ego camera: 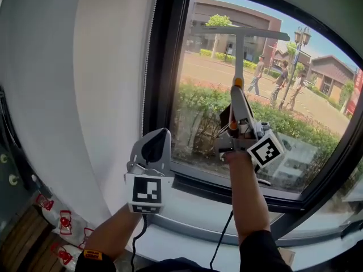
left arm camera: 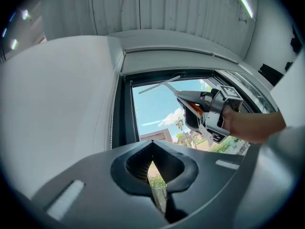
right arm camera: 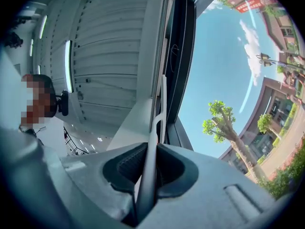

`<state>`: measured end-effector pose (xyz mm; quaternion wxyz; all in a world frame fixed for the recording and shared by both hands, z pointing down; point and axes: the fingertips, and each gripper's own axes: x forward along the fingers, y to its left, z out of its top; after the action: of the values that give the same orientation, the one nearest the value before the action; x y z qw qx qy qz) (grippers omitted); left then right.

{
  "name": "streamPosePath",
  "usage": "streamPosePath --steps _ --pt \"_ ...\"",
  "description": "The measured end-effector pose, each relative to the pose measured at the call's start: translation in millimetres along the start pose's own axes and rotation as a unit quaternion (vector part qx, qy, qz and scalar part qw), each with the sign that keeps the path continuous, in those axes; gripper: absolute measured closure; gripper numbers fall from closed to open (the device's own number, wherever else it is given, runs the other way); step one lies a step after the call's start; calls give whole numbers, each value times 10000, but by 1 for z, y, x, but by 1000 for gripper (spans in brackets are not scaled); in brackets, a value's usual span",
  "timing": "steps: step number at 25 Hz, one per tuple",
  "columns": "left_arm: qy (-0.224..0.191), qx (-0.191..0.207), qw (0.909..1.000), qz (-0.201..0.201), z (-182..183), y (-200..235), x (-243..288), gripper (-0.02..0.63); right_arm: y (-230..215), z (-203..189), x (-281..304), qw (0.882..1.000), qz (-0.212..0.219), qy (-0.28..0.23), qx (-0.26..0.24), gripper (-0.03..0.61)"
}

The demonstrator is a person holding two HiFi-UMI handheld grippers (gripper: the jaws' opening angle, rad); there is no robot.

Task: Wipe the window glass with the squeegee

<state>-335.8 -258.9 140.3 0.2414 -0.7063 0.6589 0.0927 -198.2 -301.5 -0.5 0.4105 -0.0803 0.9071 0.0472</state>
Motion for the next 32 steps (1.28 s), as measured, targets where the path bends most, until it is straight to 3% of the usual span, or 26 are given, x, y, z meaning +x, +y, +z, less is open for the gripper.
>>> streamPosePath --steps 8,12,18,24,32 --pt "-100 97 9994 302 12 16 8 595 -50 20 64 9988 -1 -409 283 530" --pt "-53 101 9993 369 11 20 13 595 -76 26 88 9973 -261 -538 415 529" --pt "-44 123 9989 443 4 25 8 595 -86 25 107 9950 -178 -673 715 529" --pt "248 -61 9993 275 -31 5 10 595 -81 6 90 9932 -102 -655 956 529" --pt "516 -174 9985 -50 -65 -30 4 595 -72 -55 7 9899 -364 -497 1280 530"
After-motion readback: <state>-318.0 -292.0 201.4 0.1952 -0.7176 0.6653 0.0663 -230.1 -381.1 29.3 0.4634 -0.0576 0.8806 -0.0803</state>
